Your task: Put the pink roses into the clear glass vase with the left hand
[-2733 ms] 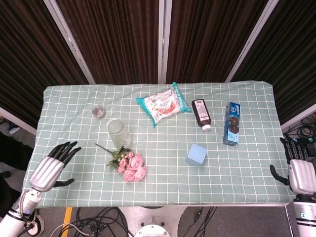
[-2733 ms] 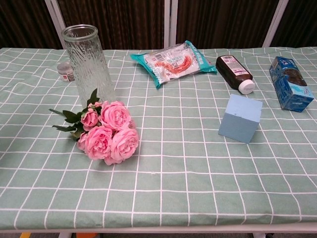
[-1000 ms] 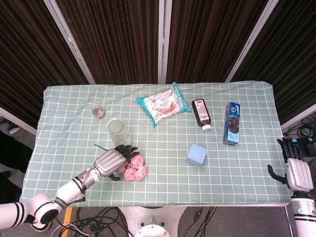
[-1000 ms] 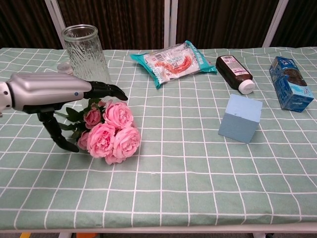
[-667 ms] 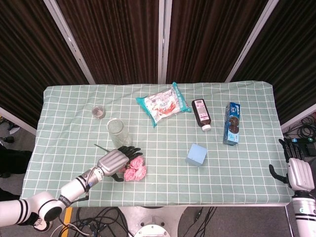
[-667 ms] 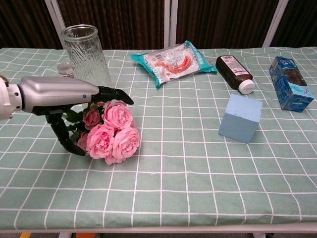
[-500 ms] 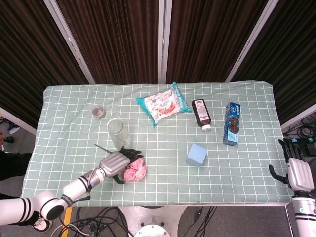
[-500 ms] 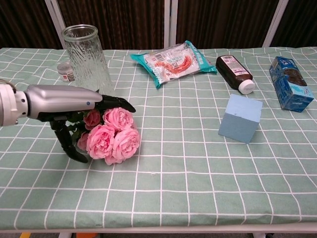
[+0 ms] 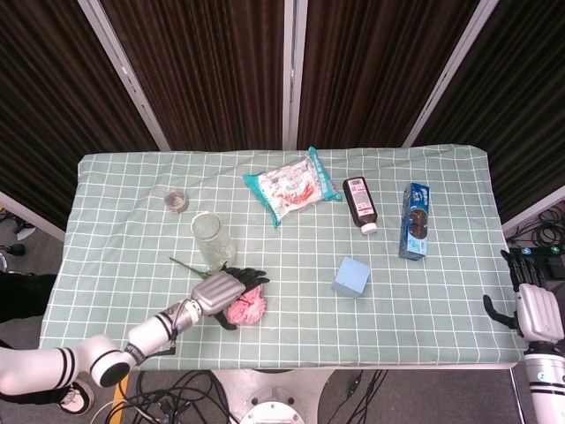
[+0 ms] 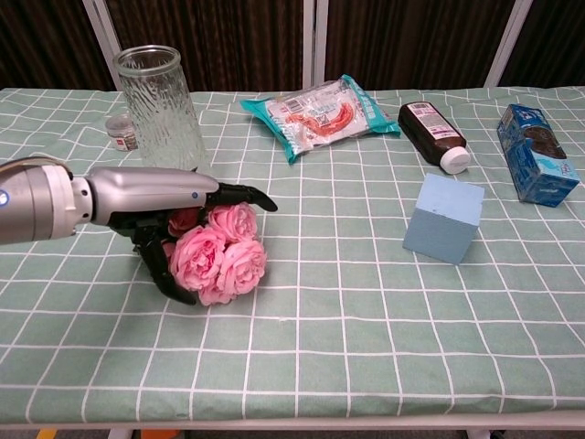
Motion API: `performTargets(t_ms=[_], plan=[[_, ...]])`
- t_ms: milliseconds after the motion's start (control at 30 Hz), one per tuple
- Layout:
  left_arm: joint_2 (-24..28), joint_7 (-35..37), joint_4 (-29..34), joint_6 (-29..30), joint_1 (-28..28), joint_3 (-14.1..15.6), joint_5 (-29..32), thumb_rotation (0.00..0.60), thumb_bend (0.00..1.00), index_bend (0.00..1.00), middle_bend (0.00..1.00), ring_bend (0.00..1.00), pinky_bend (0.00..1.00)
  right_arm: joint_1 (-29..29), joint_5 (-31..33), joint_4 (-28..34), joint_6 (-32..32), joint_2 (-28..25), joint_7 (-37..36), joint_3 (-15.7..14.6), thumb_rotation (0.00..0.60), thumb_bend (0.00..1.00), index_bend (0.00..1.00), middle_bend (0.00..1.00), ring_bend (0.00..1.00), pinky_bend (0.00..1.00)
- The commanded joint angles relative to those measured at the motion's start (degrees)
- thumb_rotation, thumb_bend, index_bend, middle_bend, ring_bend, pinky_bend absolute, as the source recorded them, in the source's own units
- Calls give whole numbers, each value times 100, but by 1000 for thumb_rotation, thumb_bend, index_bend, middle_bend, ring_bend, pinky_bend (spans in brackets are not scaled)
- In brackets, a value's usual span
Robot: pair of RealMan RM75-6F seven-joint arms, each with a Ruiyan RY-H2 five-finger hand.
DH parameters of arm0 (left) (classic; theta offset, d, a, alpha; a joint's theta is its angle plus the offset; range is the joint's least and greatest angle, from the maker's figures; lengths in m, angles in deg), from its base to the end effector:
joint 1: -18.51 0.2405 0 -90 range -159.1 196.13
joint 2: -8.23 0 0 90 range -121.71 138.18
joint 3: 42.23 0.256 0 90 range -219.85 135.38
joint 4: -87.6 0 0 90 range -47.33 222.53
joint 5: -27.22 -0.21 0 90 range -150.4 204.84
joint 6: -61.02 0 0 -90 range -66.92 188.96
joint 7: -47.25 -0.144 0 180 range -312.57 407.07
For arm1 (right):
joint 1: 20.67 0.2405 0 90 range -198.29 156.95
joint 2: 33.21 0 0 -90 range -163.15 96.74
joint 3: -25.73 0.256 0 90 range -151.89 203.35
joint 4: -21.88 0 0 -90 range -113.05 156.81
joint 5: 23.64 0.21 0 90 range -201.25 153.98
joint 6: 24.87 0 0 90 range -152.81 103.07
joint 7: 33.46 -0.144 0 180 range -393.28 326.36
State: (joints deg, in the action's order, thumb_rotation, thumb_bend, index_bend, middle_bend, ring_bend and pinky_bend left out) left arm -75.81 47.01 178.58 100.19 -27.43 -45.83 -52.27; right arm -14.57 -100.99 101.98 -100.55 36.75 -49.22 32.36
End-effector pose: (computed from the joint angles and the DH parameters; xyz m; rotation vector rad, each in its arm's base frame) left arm -0.1289 0.2906 -0.0457 -2.3240 -1.1481 -0.8767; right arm -0.3642 -0.2024 0.1469 1.1928 -1.1472 0.9295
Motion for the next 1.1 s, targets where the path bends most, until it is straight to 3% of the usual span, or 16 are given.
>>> performTargets(t_ms=[33,200,333,433,767,1100], plan=[[-101,96,-133,105,9,9,-42,600,0,83,40,56,257,0,7,-11,15,3,-5,-2,600,303,0,0,0,0],[-226,327,-263,322,58,52,-205,600,3,205,249,221,352,16,25,-37,73,20,-10,-6,600,303,0,0,0,0],[-278,555,-344,453,79,101,-366,600,27,378,391,368,467,17,24,-37,76,23,-1,-5,600,304,0,0,0,0],[-270,781,-375,457,55,169,-503,600,47,461,470,401,501,14,30,-31,72,18,8,0,600,304,0,0,0,0],[12,1089,-359,813,179,290,-705,600,103,525,530,469,572,6,53,50,52,-27,78,20,600,304,0,0,0,0],[785,563,257,1833,831,428,-658,600,154,539,544,538,632,-83,-22,229,-128,-137,127,-1,600,305,0,0,0,0]])
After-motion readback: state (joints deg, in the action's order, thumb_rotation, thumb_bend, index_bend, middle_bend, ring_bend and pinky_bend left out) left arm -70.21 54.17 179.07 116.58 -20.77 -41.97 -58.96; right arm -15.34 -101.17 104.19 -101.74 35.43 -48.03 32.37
